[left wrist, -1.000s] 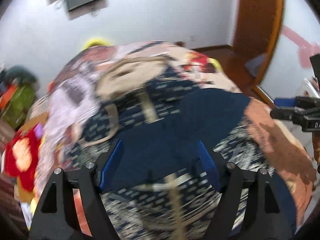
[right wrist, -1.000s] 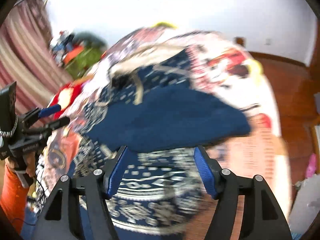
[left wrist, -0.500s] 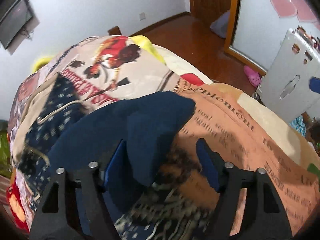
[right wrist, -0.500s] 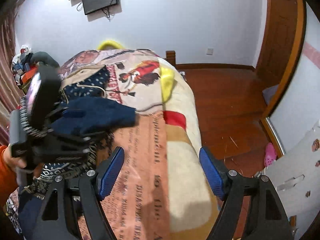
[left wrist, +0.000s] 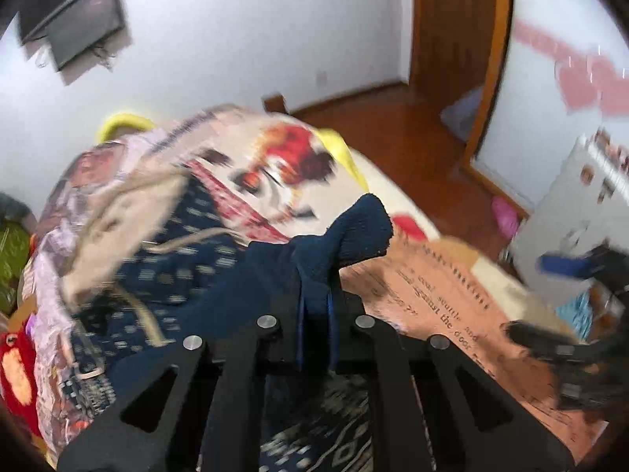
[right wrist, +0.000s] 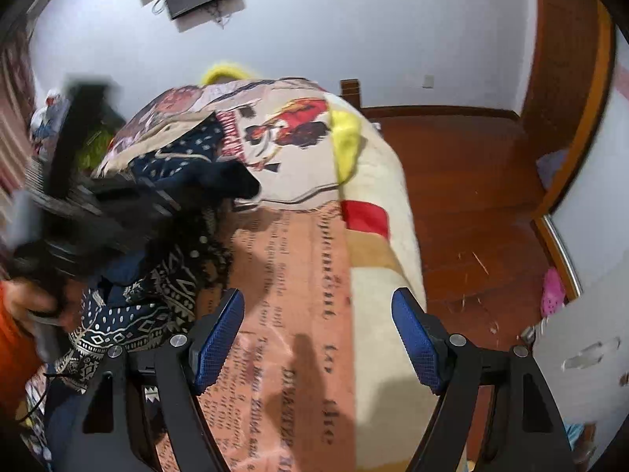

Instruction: Fold large clothes

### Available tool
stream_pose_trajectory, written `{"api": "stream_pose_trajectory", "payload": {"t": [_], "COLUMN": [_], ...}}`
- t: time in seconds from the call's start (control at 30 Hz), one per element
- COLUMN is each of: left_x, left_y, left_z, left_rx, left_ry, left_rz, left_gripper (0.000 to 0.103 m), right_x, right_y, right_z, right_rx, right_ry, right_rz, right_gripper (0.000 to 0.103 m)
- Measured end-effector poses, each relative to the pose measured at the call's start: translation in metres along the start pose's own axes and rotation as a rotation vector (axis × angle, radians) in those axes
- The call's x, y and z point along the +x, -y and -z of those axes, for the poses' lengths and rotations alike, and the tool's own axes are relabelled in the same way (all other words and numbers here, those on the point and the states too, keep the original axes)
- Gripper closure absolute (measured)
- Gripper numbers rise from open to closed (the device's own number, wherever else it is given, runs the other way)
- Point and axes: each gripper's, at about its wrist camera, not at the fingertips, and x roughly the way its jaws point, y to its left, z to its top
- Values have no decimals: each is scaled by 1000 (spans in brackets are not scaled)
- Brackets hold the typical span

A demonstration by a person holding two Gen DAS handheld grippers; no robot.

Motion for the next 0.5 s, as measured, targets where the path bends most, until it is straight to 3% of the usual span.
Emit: {"api": "stream_pose_trajectory", "payload": {"t": [0.23,0.3,0.5], "left_x": [-76,-84,-83], "left_y": [-113,-147,-234], "left_z": [19,37,103], "left_rx": [-176,-219,-388], "left_ry": [98,90,21], "left_rz": [-121,-185,-262], "left_gripper": [94,94,94], "right_x": [19,28,83], "right_y": [-48,-62,-91], "right_z": [-29,-42,-89], "right_rx": [-106,-119,-67], "right_ry": [5,-2,-61], "right_rz": [-78,-109,-194], "right_gripper": [27,27,27]}}
